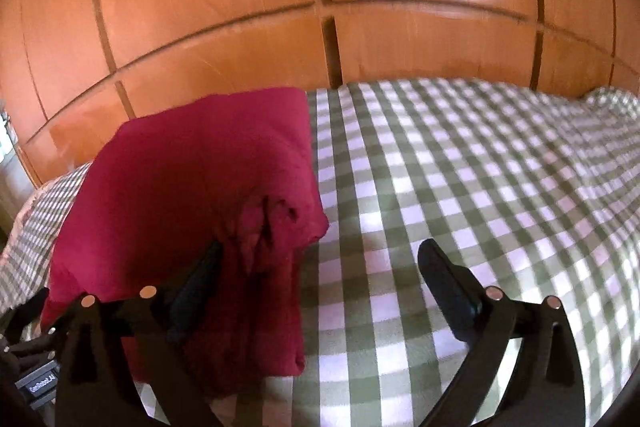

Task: Fold small clothes
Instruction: 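Release the folded sweater and withdraw both tools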

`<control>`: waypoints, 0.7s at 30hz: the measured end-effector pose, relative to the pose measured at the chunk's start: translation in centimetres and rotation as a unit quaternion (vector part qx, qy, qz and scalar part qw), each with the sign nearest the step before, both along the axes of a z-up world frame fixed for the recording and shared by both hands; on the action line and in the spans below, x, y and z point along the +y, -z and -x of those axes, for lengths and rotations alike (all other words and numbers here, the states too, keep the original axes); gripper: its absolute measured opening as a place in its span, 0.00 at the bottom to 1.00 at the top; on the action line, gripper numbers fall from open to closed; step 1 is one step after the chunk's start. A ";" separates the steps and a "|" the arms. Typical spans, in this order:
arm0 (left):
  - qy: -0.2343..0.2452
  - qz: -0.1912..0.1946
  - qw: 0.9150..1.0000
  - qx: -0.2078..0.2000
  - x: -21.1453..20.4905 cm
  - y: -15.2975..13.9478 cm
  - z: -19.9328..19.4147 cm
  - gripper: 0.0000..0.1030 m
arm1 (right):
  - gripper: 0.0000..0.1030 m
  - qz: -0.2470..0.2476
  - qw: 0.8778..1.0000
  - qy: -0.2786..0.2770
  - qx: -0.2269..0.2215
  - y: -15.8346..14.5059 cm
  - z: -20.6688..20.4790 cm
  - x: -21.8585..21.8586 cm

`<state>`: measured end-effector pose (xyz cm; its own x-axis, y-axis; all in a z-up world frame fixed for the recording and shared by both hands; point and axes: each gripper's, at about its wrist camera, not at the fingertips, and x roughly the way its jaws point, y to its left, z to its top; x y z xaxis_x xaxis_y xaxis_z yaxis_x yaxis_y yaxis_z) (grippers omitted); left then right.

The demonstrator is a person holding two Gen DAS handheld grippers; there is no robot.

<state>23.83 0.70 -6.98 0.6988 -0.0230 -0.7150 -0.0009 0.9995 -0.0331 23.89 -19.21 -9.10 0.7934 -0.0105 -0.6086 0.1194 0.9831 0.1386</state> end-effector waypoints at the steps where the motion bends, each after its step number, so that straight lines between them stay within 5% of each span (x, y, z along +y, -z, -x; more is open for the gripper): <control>1: -0.001 -0.005 1.000 -0.004 -0.2 -0.3 0.5 0.97 | 0.98 0.004 1.000 -0.001 -0.007 -0.2 0.7 0.2; 9: -0.002 -0.049 0.998 -0.041 -1.2 -2.0 3.7 0.97 | 0.98 0.008 0.999 0.010 -0.034 -1.3 5.2 0.5; 21: -0.032 -0.036 0.994 -0.095 -0.1 -3.2 8.7 0.97 | 0.98 0.011 0.998 0.017 -0.062 -2.2 10.5 0.6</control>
